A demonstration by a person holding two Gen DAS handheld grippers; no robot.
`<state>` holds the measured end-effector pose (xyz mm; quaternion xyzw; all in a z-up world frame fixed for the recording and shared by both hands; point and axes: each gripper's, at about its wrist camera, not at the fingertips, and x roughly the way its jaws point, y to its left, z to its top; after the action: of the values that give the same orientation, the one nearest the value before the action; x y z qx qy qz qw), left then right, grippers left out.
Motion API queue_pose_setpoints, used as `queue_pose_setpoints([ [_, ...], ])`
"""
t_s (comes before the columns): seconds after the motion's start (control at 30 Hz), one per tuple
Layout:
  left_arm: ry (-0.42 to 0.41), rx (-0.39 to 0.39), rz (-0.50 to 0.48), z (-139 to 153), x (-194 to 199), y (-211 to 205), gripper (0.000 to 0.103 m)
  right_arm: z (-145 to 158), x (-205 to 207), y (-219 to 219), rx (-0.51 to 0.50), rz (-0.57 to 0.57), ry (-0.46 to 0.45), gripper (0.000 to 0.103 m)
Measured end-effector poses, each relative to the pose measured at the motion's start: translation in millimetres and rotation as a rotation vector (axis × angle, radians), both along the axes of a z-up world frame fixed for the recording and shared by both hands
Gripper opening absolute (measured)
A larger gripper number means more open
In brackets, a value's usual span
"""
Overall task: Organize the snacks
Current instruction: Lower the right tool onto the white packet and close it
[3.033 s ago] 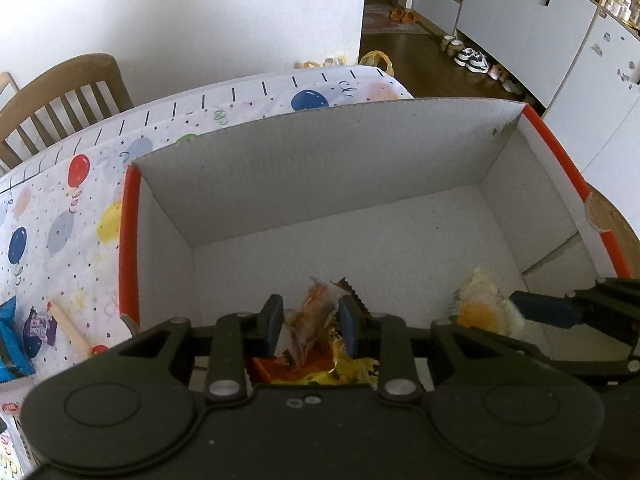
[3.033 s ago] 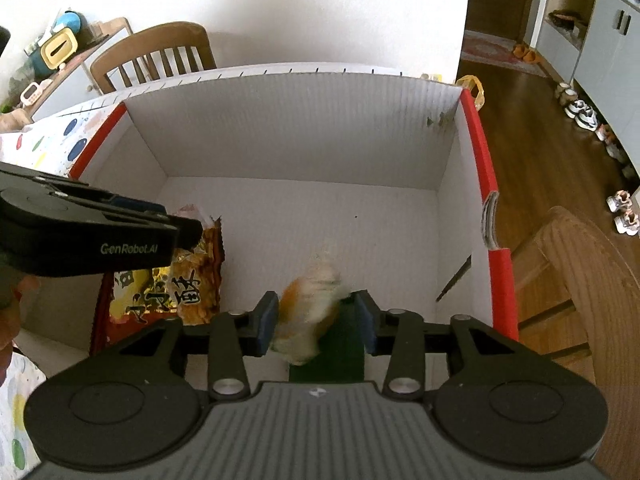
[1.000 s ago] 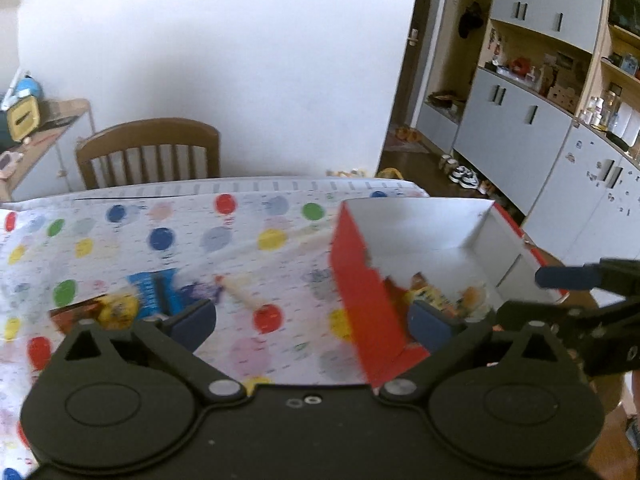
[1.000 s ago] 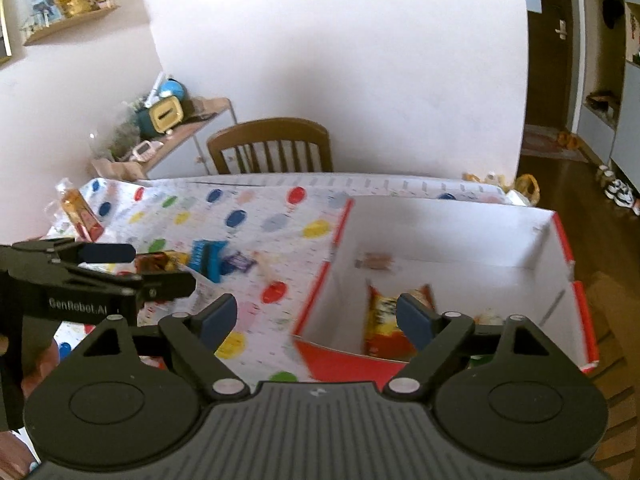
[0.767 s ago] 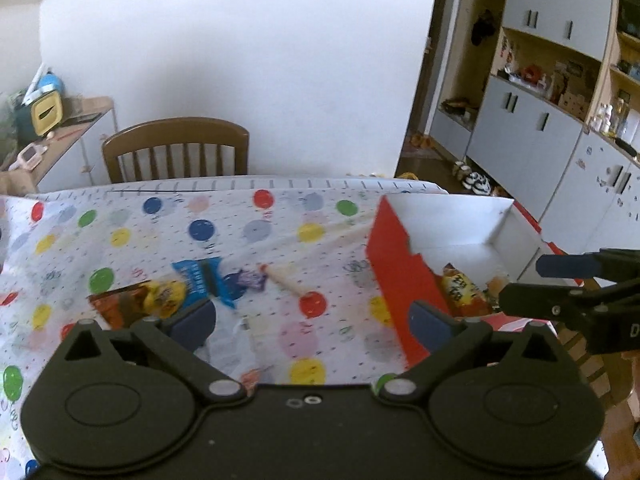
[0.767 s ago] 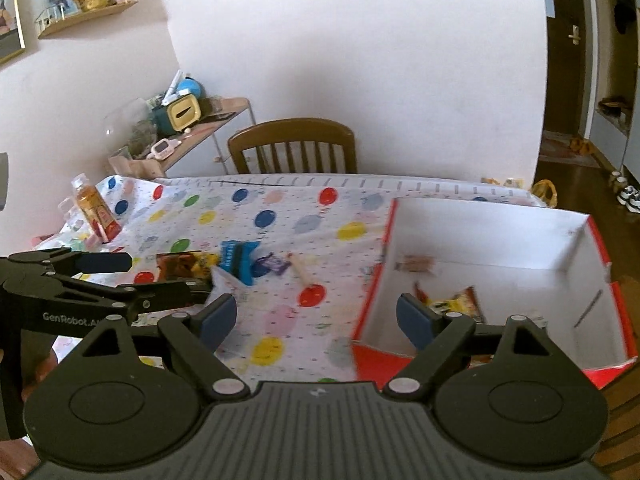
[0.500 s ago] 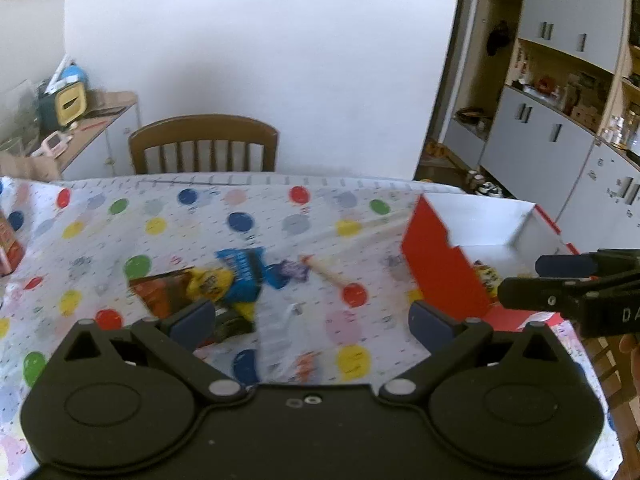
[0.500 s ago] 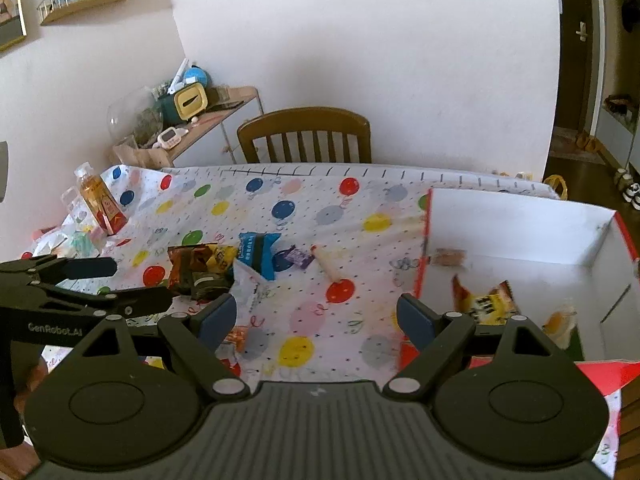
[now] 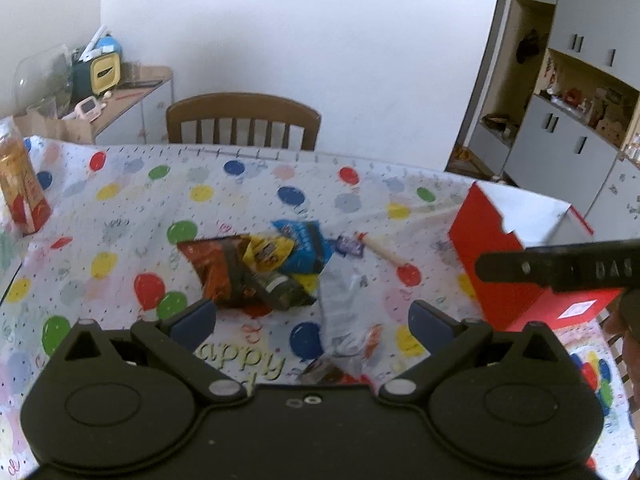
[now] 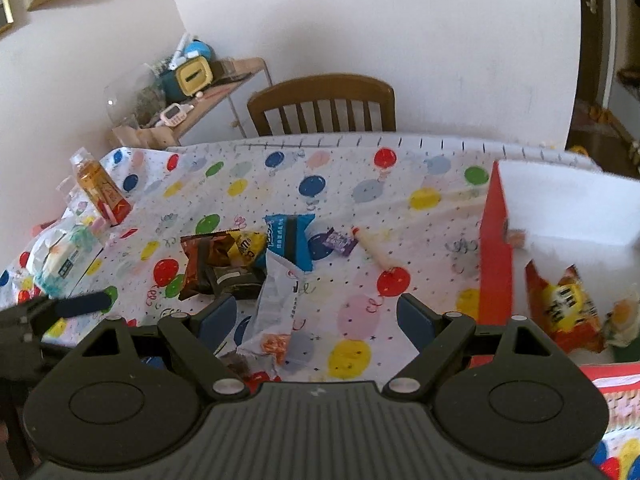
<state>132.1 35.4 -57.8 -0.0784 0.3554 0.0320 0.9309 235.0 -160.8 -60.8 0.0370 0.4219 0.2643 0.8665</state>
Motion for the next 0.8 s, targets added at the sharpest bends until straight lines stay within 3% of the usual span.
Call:
queue_pose_setpoints([
  [0.23, 0.075, -0.035, 0.003, -34, 4, 8, 0.102, -31, 22, 22, -0.048, -0.038, 0.084, 0.087],
  [0.63, 0.164, -0.052, -0.036, -74, 18, -5, 0.081, -64, 41, 59, -0.089, 0.002, 0.17, 0.087],
  [0.73, 0.18, -0.047, -0.053, -82, 22, -11, 0.077, -72, 46, 64, -0.089, 0.007, 0.201, 0.076],
  [0.8, 0.182, -0.038, -0.058, -85, 25, -13, 0.074, -76, 49, 69, -0.093, 0.011, 0.21, 0.075],
])
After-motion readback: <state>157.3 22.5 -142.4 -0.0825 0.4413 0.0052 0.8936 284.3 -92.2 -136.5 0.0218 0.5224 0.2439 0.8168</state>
